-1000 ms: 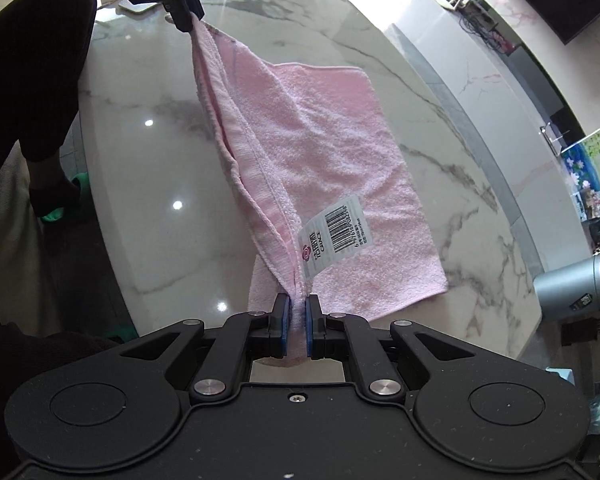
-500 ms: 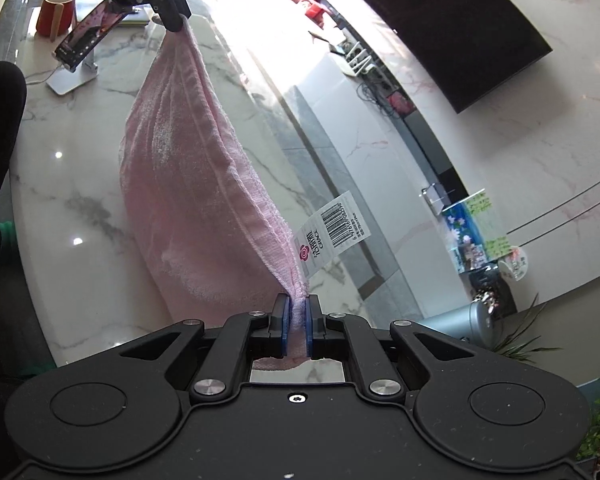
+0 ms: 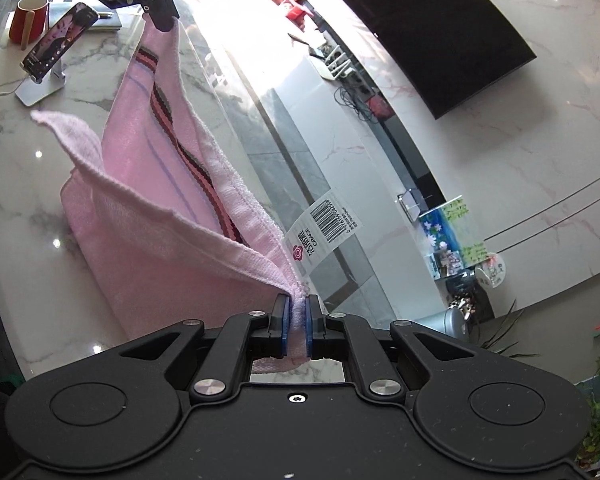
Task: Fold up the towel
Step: 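Lift the pink towel off the table with both grippers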
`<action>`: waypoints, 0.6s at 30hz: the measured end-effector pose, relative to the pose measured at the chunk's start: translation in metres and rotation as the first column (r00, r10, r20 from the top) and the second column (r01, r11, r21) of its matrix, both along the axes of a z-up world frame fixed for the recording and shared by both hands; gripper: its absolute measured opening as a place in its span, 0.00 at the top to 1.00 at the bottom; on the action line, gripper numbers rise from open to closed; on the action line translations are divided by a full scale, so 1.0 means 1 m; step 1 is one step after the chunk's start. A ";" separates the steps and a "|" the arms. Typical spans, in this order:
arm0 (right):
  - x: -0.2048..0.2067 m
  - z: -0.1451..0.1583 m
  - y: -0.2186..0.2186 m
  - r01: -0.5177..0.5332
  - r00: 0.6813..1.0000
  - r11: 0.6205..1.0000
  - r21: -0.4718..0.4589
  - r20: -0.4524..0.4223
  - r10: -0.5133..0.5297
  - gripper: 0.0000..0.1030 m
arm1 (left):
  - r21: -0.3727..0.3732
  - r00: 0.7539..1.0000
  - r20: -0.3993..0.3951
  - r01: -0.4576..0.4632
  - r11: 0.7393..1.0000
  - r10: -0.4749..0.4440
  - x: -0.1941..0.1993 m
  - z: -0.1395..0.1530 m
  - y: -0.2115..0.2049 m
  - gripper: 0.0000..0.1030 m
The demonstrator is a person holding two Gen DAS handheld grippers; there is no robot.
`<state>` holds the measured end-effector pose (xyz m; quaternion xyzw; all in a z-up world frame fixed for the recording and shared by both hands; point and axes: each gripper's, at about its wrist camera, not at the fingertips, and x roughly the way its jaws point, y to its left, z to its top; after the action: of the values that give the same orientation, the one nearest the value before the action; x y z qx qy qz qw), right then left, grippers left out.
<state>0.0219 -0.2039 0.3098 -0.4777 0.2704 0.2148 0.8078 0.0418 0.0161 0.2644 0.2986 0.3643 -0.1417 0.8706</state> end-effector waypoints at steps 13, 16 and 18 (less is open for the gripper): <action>0.013 -0.006 0.024 -0.019 1.000 0.998 -0.056 0.007 0.019 0.94 | -0.162 0.988 -0.134 0.056 0.985 -0.078 -0.021 -0.074 -0.003 0.98; 0.011 -0.006 0.030 -0.021 1.000 0.998 -0.063 0.007 0.022 0.94 | -0.220 0.979 -0.165 0.079 0.972 -0.117 -0.034 -0.090 -0.010 0.98; 0.009 -0.006 0.033 -0.026 1.000 0.997 -0.069 0.007 0.026 0.94 | -0.255 0.973 -0.183 0.087 0.963 -0.137 -0.042 -0.097 -0.013 0.98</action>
<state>0.0305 -0.1704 0.3040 -0.5096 0.2683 0.2140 0.7890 0.0002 0.0033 0.1677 0.1933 0.4118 -0.2641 0.8505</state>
